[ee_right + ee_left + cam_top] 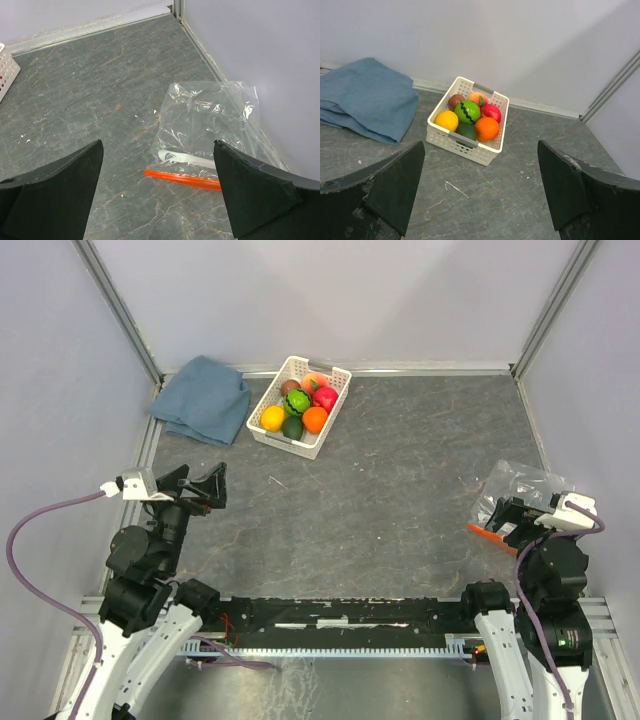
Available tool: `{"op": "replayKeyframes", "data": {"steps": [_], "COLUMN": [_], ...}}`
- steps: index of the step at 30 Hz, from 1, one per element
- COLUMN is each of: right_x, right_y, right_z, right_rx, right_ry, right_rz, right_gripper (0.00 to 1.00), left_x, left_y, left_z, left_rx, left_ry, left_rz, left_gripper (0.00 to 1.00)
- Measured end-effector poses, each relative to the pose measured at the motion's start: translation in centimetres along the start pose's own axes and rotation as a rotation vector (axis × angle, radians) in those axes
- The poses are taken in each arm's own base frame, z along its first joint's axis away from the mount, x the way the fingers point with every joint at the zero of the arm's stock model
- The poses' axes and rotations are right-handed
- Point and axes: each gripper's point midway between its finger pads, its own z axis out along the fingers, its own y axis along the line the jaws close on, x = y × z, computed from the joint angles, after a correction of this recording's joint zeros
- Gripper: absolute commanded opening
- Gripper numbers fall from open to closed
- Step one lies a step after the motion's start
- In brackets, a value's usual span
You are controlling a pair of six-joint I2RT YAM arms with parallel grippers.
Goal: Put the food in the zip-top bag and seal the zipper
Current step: Move the zipper food storage bag to the center of the board.
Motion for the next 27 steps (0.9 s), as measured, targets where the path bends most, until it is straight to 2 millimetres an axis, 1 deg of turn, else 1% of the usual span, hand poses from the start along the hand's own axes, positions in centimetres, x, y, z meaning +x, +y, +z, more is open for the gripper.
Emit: {"op": "replayKeyframes", "data": {"steps": [10,14,17,23,27], "right_x": [-0.2,-0.2,0.2,2.6,4.8], "right_y": [0.1,0.3,0.8,2.4,3.0], "right_z": [0.2,0.7,1.5,4.0,6.0], "right_rx": [0.005,0.013,0.017,0.015,0.041], "right_ry": [0.026,0.077,0.124,0.270,0.353], "right_rz": [-0.009,-0.012,-0.001,0.024,0.036], "right_gripper": [0.99,0.99,0.99,0.99,0.99], "left_x": [0.0,-0.1,-0.1,-0.1,-0.2], "left_y": [0.0,0.0,-0.1,-0.3,-0.4], "left_z": [-0.1,-0.2,-0.3,-0.4,-0.5], "left_rx": [-0.001,0.003,0.009,0.021,0.025], "left_ry": [-0.002,-0.007,-0.006,-0.010,-0.010], "left_rz": [-0.002,-0.004,-0.006,-0.011,-0.012], "left_gripper": [1.00,1.00,0.99,1.00,1.00]}}
